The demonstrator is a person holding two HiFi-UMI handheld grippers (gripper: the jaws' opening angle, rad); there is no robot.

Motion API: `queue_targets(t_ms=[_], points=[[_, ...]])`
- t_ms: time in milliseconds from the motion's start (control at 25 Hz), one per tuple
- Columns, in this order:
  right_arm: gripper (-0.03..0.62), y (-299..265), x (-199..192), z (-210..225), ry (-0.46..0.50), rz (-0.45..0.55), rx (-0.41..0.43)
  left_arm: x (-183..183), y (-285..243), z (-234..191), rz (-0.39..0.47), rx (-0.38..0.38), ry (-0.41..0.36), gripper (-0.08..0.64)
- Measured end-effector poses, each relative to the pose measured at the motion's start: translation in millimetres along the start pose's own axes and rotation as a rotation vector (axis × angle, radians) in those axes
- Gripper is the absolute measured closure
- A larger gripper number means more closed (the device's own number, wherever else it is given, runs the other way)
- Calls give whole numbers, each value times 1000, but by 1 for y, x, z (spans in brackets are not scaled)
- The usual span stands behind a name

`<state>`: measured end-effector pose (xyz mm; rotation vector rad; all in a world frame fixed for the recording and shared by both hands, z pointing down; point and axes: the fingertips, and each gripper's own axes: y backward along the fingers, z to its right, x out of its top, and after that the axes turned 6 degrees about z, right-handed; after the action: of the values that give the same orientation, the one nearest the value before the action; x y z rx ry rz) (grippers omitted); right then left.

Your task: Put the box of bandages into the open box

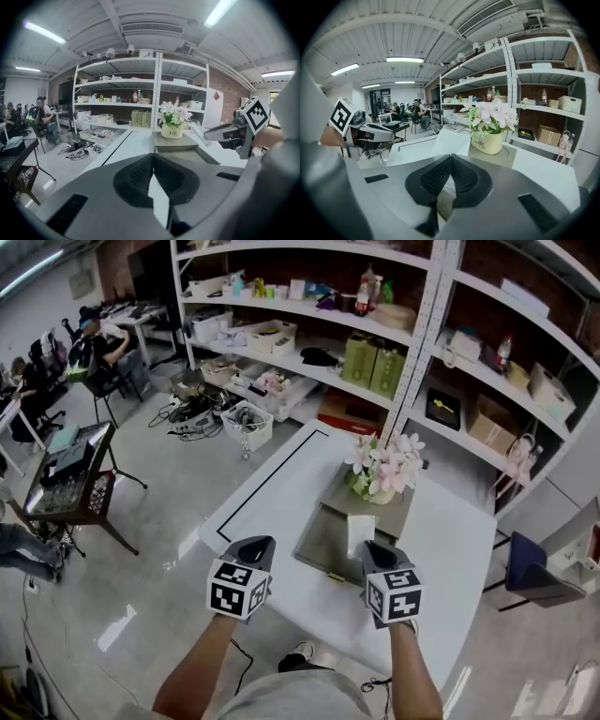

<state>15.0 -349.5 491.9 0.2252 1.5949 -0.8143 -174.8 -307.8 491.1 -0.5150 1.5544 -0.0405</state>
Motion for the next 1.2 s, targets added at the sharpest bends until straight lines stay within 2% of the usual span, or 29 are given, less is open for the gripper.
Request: queue_targets(t_ms=[200,640,1200], points=[[588,-24,-8,13,-9,-46,0,2,-28,-5,-26,-33,-14,557],[588,-54,-58,23,23,-216,12,1,-63,-6,-62,-87,-33,557],[588,-67,-89,23,6,-347,-57,1,-84,1,-82,-256,-64,557]])
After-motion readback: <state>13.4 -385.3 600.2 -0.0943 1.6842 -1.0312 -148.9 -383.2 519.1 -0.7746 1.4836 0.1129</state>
